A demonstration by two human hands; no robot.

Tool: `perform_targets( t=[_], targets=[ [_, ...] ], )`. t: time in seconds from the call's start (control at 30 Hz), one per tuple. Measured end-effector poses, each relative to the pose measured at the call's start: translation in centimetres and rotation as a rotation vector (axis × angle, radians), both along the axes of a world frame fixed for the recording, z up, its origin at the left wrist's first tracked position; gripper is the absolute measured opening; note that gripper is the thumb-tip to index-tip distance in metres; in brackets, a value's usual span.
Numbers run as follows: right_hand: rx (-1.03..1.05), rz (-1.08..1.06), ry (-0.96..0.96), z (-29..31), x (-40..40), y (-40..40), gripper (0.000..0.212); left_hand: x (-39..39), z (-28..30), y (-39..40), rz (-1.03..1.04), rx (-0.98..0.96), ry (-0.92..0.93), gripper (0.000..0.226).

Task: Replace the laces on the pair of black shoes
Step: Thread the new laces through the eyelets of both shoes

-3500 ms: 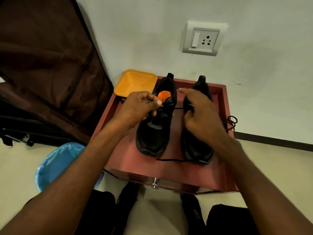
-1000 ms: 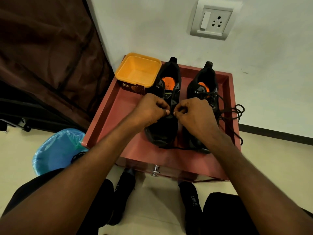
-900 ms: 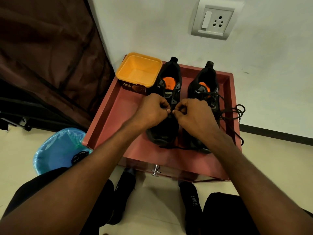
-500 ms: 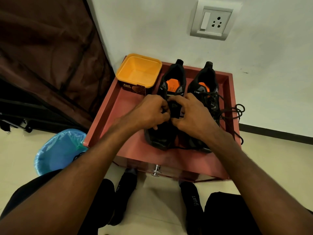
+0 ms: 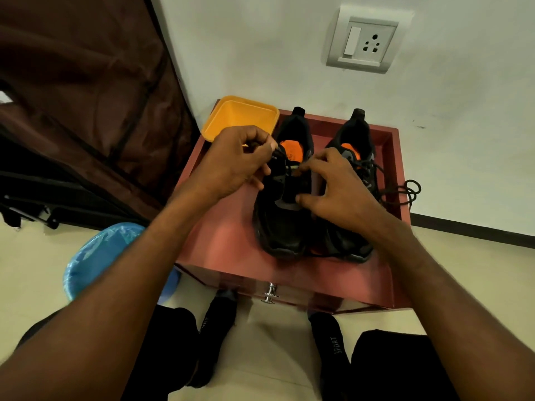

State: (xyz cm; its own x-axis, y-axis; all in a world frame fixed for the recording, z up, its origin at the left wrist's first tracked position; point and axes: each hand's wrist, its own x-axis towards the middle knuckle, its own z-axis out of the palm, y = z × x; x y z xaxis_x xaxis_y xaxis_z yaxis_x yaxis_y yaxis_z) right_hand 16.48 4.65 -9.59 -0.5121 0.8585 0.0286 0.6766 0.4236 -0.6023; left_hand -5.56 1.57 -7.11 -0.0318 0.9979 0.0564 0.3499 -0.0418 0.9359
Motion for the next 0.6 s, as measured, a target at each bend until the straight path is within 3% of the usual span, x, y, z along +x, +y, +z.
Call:
perform_targets(
  t=[0.13,0.2,0.27,0.4,0.5,0.6],
  targets=[
    [-0.233,-0.013,0.409,0.8,-1.1,-0.4,0.025,0.5,-0.4,0.2,-0.027,0.041,0.079,0.015],
    [-0.336,-0.033,0.515,1.1,-1.0,-0.6,0.017,0.5,-0.6,0.5,-0.027,0.06,0.093,0.014],
    [-0.391,-0.112,0.539,1.2,-0.7,-0.6,0.017,0.3,-1.5,0.7,-0.049,0.069,0.171,0.019],
    [-0.356,-0.23,0.534,0.9,0.0,-0.1,0.017,0.3,-3.6,0.6,-0.203,0.105,0.627,0.07],
    [-0.212,-0.236,0.461,0.6,-0.1,-0.2,0.014,0.7,-4.1,0.6,-0.319,0.079,0.795,0.079],
    [-0.115,-0.217,0.36,0.3,0.3,-0.2,0.011,0.9,-4.1,0.7,-0.345,-0.017,0.823,0.078]
  ],
)
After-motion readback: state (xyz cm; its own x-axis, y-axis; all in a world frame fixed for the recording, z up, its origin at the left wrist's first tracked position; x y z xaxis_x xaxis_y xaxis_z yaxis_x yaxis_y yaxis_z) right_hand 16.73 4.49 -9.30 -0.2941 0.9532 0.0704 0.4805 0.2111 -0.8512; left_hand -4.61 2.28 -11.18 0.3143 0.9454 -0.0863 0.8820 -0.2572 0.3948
